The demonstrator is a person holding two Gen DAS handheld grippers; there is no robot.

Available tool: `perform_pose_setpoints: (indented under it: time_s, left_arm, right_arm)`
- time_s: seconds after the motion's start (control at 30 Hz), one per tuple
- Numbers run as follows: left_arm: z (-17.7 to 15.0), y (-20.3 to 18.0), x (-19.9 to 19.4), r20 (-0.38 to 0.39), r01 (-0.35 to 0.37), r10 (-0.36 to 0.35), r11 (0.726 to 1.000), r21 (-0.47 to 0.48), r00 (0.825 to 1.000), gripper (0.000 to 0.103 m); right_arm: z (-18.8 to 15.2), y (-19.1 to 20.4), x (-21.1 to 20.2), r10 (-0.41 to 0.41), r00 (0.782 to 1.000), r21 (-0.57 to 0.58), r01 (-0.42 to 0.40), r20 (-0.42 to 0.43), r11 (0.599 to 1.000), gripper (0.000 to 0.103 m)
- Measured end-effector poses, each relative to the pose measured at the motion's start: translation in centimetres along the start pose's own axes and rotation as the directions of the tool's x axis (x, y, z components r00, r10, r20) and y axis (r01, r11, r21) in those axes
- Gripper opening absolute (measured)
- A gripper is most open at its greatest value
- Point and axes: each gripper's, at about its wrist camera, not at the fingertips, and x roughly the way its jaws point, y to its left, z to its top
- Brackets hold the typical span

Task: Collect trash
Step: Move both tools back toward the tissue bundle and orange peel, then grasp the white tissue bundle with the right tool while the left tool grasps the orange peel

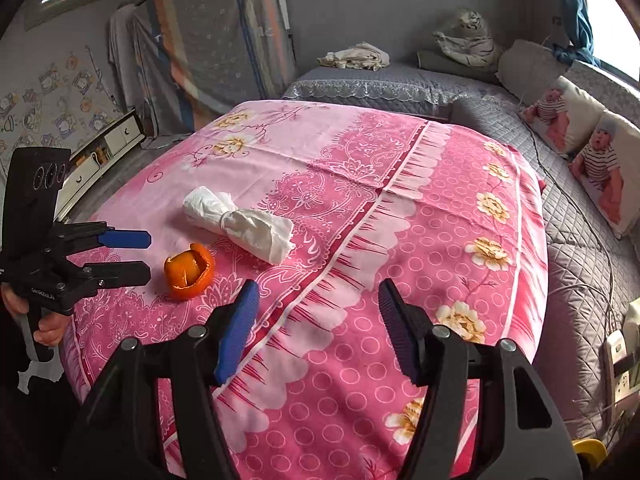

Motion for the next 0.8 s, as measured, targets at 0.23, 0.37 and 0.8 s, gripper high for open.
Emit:
perform_pose_setpoints:
  time_s: [0.23,0.37,0.8]
  left_arm:
    - [-0.5,0.8,1.4,-0.02,-0.009,0.009,1.0,-0.004,1.0,0.08]
    - [-0.2,1.1,2.2,-0.027,-0.003,0.003,1.0,-0.017,1.0,0.08]
    - [-0.2,1.1,4.0,-0.033,-0.016,0.016,1.0,-0.007,0.999,0.079]
  right_arm:
    - [1.8,1.0,5.2,0.077,0.994,-0.001,-0.077,-0.071,0.997,0.058]
    - [3.0,1.5,7.2,0.132,0.987,0.007,-0.132,-0.092,0.991,0.058]
    - [4.3,1.7,12.5,0.176,0.969,0.047,-0.17,-0.174,0.984,0.056]
